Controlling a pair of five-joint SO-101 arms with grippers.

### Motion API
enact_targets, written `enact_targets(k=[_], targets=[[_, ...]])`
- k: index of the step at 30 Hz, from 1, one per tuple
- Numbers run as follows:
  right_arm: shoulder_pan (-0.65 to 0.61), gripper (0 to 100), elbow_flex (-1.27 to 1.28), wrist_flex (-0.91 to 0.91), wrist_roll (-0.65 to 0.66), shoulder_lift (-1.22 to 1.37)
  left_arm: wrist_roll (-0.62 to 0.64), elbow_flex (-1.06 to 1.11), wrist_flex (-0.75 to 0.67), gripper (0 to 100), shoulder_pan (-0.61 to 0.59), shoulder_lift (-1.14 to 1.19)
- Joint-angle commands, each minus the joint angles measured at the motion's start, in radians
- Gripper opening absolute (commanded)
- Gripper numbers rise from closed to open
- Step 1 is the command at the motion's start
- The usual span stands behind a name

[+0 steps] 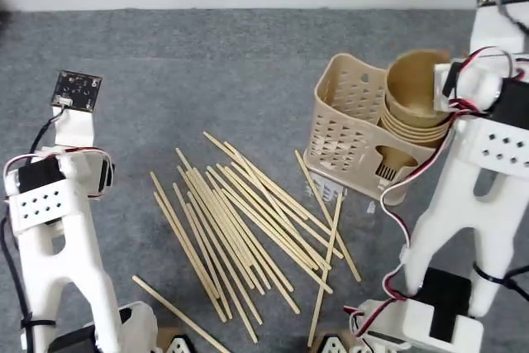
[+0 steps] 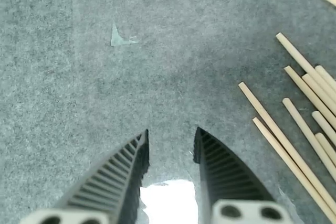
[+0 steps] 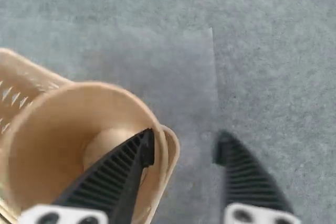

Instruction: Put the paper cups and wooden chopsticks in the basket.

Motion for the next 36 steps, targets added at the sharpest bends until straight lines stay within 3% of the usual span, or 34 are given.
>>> enact_targets(k=[1, 10, 16, 27, 36], targets=[[-0.018, 28.1, -0.100, 0.008, -0.015, -0.035, 0.000, -0.004, -0.015, 14, 0.000, -0.008], [-0.191, 28.1, -0.216, 0.035, -0.015, -0.134, 0.014, -0.010, -0.017, 14, -0.005, -0.015], [-0.432, 28.1, -0.212, 0.271, -0.017, -0.157, 0.129, -0.007, -0.017, 14, -0.008, -0.017], [-0.748, 28.1, 0.196, 0.265, -0.086, -0.157, 0.244, 0.002, -0.015, 14, -0.087, -0.009], [-0.872, 28.1, 0.654, -0.099, -0.080, -0.157, 0.311, 0.165, -0.150, 14, -0.081, -0.015]])
